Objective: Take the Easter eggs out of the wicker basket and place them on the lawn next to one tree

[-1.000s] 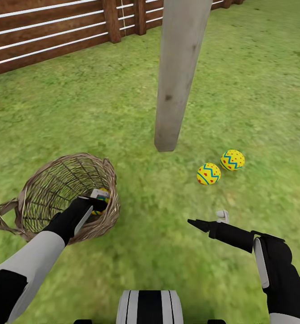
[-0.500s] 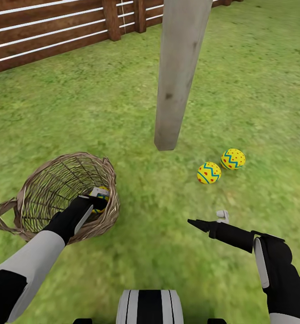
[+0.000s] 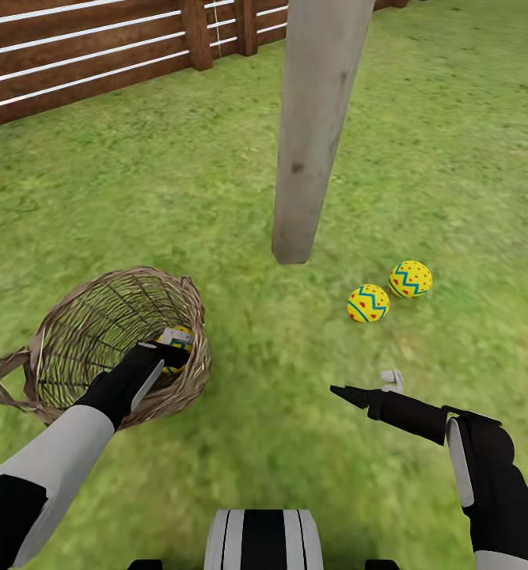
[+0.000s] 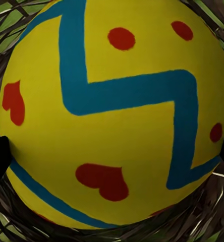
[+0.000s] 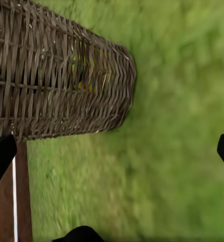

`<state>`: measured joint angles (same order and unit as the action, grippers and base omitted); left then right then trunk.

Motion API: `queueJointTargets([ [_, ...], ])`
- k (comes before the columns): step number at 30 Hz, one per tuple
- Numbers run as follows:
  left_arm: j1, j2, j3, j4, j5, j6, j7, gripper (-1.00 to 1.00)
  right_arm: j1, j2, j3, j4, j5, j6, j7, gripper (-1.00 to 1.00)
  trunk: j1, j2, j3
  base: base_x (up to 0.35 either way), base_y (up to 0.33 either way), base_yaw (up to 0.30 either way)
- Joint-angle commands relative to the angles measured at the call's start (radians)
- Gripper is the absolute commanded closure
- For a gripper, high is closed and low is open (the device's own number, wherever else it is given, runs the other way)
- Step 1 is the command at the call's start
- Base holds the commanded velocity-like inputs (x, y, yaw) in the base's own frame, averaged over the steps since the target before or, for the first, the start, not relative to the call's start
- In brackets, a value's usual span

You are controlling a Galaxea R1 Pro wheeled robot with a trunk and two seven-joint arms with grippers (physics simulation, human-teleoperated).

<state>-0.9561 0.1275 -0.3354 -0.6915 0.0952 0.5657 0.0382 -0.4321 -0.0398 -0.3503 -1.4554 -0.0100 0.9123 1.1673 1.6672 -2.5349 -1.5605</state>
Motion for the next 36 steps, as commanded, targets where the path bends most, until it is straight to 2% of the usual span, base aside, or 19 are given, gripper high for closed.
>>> queueJointTargets([
  [1,0.0,0.001,-0.005,0.03,0.007,0.004,0.004,1.0,-0.001,0.0,-0.001,0.0,-0.001,0.008,0.003,-1.0,0.0,0.0,-0.001,0.0,0.0,0.0],
  [22,0.0,0.001,-0.005,0.03,0.006,0.005,0.006,1.0,-0.001,0.0,-0.002,0.0,-0.001,0.008,0.008,-1.0,0.0,0.0,-0.001,0.0,0.0,0.0],
  [25,0.0,0.001,-0.005,0.03,0.006,0.005,0.006,1.0,-0.001,0.0,-0.001,0.0,-0.001,0.008,0.008,-1.0,-0.001,0.001,0.011,0.0,0.0,0.0],
  [34,0.0,0.004,-0.002,0.031,0.006,0.009,0.009,1.0,-0.001,0.0,-0.002,0.0,-0.001,0.008,0.008,-1.0,-0.001,0.001,0.015,0.0,0.0,0.0],
  [36,0.001,0.004,-0.001,0.032,0.005,0.013,0.01,1.0,-0.001,0.0,-0.001,0.0,-0.001,0.008,0.008,-1.0,-0.002,0.001,0.022,0.0,0.0,0.0],
])
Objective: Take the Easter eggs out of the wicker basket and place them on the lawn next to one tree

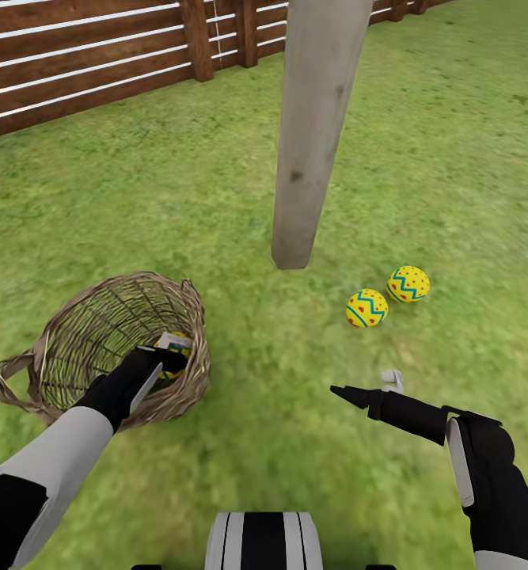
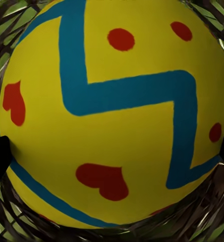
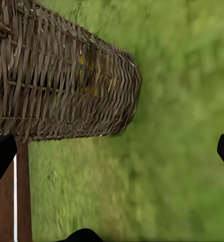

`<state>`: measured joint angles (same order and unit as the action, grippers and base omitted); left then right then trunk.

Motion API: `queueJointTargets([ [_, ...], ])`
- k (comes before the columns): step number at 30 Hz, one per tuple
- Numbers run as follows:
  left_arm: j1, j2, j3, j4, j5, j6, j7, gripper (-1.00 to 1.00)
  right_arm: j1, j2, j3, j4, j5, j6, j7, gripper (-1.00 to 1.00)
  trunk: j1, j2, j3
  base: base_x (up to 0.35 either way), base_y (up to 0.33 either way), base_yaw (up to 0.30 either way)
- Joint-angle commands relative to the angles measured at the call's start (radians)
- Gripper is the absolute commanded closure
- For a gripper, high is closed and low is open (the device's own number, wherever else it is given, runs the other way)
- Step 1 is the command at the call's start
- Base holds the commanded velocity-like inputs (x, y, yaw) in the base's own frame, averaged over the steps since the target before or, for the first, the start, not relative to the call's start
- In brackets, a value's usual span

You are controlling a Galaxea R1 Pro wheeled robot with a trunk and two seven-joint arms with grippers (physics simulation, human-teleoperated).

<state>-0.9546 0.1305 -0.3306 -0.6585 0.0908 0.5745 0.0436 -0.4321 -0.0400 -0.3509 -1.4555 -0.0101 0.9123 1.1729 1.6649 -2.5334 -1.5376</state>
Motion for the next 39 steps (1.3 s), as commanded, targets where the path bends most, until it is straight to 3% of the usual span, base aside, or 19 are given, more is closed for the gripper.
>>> queueJointTargets([
  [1,0.001,0.001,-0.005,-0.001,0.009,0.007,0.004,1.0,-0.001,0.0,-0.001,0.0,-0.001,0.008,0.003,-1.0,-0.001,0.0,0.003,0.0,0.0,0.0],
  [5,0.005,0.007,0.0,-0.001,0.009,0.011,0.005,1.0,-0.001,0.0,-0.001,0.0,-0.001,0.008,0.002,-1.0,-0.001,0.0,0.003,0.0,0.0,0.0],
  [18,0.004,0.026,0.005,0.064,0.006,0.018,0.003,1.0,-0.001,0.0,-0.001,0.0,-0.001,0.008,0.002,-1.0,-0.006,0.003,0.054,0.0,0.0,0.0],
  [30,0.004,0.06,0.022,0.058,0.015,0.192,0.0,1.0,-0.001,0.001,0.0,0.0,-0.001,0.008,0.003,-1.0,-0.012,0.006,0.1,0.0,0.0,0.0],
  [39,0.003,0.075,0.026,0.051,0.033,0.217,-0.009,1.0,-0.001,0.001,0.0,0.0,-0.002,0.008,0.004,-1.0,-0.016,0.008,0.135,0.0,0.0,0.0],
])
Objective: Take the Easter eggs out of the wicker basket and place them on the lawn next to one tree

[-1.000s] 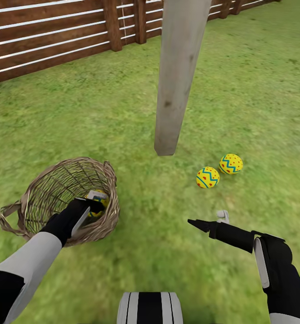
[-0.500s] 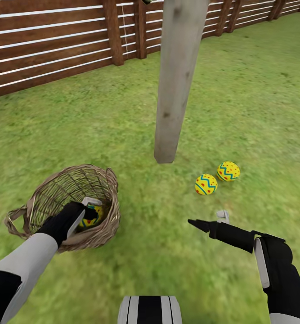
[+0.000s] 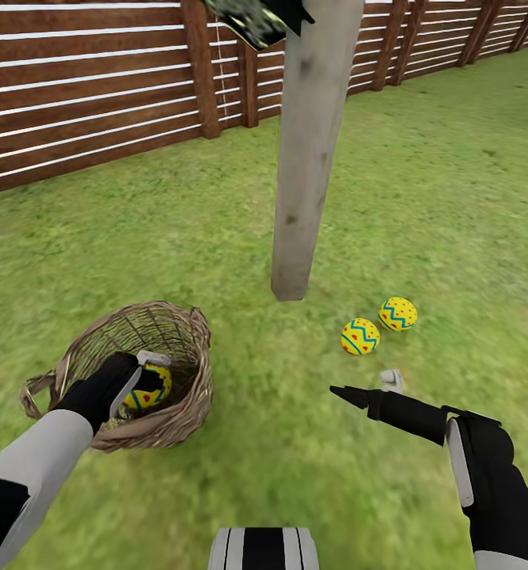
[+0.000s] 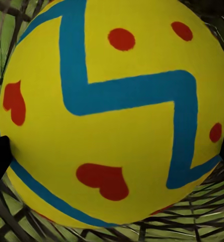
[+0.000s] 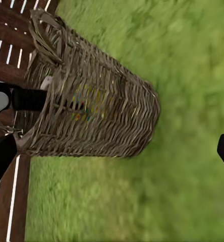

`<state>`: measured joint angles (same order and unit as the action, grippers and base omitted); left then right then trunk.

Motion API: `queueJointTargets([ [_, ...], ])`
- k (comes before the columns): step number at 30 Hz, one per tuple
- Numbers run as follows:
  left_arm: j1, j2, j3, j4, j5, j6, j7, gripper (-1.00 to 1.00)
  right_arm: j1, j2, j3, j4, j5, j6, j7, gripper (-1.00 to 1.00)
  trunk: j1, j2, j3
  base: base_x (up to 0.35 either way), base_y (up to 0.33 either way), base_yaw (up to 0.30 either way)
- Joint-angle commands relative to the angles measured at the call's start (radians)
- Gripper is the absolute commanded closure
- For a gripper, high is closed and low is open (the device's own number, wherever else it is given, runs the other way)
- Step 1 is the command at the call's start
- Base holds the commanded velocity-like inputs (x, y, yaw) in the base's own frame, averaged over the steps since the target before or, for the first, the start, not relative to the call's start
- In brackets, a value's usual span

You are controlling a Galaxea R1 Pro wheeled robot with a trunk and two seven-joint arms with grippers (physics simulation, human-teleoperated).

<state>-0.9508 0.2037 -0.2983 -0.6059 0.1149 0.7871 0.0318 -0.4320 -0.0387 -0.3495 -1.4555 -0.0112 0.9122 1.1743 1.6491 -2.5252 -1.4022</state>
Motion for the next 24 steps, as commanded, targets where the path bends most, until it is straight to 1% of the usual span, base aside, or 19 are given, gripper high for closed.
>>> queueJointTargets([
  [1,-0.001,0.002,-0.007,-0.001,0.019,0.004,0.003,1.0,-0.001,-0.001,-0.001,0.0,-0.001,0.008,0.004,-1.0,-0.001,0.0,0.003,0.0,0.0,0.0],
  [3,-0.003,0.005,-0.007,-0.001,0.037,0.007,0.002,1.0,-0.001,-0.001,-0.002,0.0,-0.001,0.008,0.004,-1.0,-0.001,0.0,0.011,0.0,0.0,0.0],
  [4,-0.004,0.006,-0.002,-0.001,0.04,0.009,0.002,1.0,-0.001,-0.001,-0.001,0.0,0.0,0.008,0.004,-1.0,-0.002,0.001,0.015,0.0,0.0,0.0],
  [6,-0.004,0.007,0.051,-0.002,0.045,0.012,0.002,1.0,-0.001,0.001,0.001,0.0,0.0,0.008,0.0,-1.0,-0.003,0.001,0.023,0.0,0.0,0.0],
  [7,-0.003,0.008,0.085,-0.003,0.045,0.013,0.001,1.0,-0.001,0.001,0.001,0.0,0.0,0.008,0.0,-1.0,-0.003,0.001,0.026,0.0,0.0,0.0],
  [9,-0.002,0.009,0.114,-0.007,0.046,0.016,-0.001,1.0,-0.001,0.002,0.001,0.0,0.0,0.007,0.002,-1.0,-0.004,0.002,0.034,0.0,0.0,0.0],
  [11,-0.001,0.009,0.122,-0.035,0.047,0.021,-0.001,1.0,-0.001,0.003,0.001,0.0,0.0,0.007,0.002,-1.0,-0.005,0.002,0.042,0.0,0.0,0.0],
  [14,0.0,0.009,0.126,-0.089,0.048,0.024,-0.002,1.0,-0.001,0.003,0.005,0.0,0.001,0.007,-0.003,-1.0,-0.006,0.003,0.054,0.0,0.0,0.0],
  [16,0.001,0.009,0.126,-0.106,0.048,0.025,-0.002,1.0,-0.001,0.002,0.007,0.0,0.001,0.007,-0.004,-1.0,-0.007,0.004,0.061,0.0,0.0,0.0],
  [20,0.002,0.009,0.127,-0.167,0.048,0.083,-0.003,1.0,-0.001,0.003,0.005,0.0,0.0,0.007,-0.003,-1.0,-0.009,0.004,0.077,0.0,0.0,0.0],
  [24,0.003,0.007,0.128,-0.181,0.052,0.104,-0.002,1.0,-0.001,0.003,0.004,0.0,0.0,0.007,-0.002,-1.0,-0.011,0.005,0.092,0.0,0.0,0.0],
])
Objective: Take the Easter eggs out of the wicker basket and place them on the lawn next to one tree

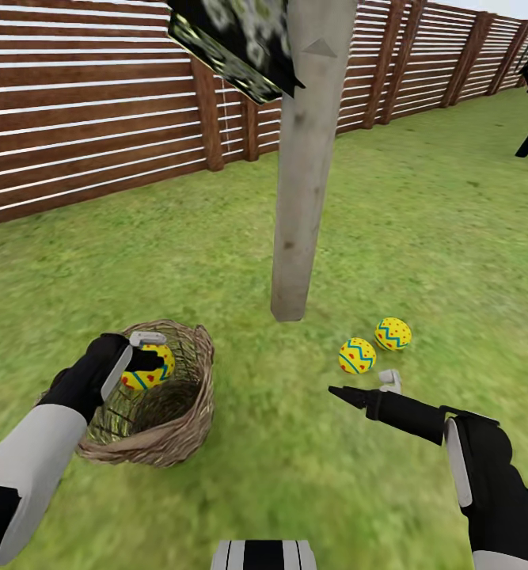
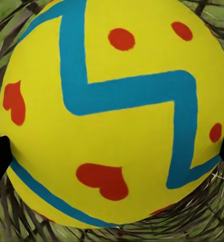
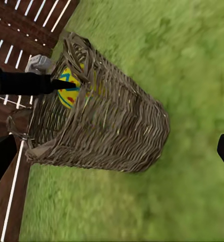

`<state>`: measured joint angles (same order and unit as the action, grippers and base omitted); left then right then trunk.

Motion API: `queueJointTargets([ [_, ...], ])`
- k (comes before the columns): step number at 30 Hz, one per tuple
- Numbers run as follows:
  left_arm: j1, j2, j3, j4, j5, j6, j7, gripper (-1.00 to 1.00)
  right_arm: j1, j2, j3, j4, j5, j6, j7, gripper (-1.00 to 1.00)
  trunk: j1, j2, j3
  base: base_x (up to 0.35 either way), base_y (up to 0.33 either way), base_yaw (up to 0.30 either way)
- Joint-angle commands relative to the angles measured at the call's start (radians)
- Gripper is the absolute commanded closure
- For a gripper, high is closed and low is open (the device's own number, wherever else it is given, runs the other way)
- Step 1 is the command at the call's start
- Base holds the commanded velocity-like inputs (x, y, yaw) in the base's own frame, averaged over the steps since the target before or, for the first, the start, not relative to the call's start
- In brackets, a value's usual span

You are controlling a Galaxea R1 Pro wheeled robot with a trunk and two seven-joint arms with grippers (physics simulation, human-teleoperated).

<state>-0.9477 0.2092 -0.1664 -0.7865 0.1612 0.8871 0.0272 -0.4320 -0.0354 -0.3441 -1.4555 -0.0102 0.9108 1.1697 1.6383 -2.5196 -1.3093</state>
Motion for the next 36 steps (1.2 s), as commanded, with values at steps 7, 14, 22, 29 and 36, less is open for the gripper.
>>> queueJointTargets([
  [7,0.0,-0.005,-0.001,-0.009,0.009,0.09,0.003,1.0,-0.001,0.001,0.002,-0.001,-0.001,0.008,-0.001,-1.0,-0.003,0.001,0.026,0.0,0.0,0.0],
  [14,-0.001,-0.007,0.001,-0.009,0.008,0.143,0.003,1.0,-0.001,0.0,-0.003,-0.001,-0.002,0.008,-0.002,-1.0,-0.006,0.003,0.053,0.0,0.0,0.0],
  [22,-0.002,-0.008,0.001,-0.002,0.006,0.16,0.006,1.0,-0.001,0.001,-0.004,-0.002,-0.002,0.011,-0.002,-1.0,-0.01,0.005,0.084,0.0,0.0,0.0],
  [29,-0.002,-0.01,0.001,-0.001,0.006,0.16,0.007,1.0,-0.001,0.001,-0.005,-0.002,-0.002,0.013,-0.003,-1.0,-0.013,0.007,0.111,-0.001,0.0,0.0],
  [36,-0.002,-0.01,0.0,-0.003,0.004,0.16,0.007,1.0,-0.001,0.001,-0.004,-0.002,-0.002,0.013,-0.002,-1.0,-0.016,0.008,0.139,-0.069,0.0,0.0],
])
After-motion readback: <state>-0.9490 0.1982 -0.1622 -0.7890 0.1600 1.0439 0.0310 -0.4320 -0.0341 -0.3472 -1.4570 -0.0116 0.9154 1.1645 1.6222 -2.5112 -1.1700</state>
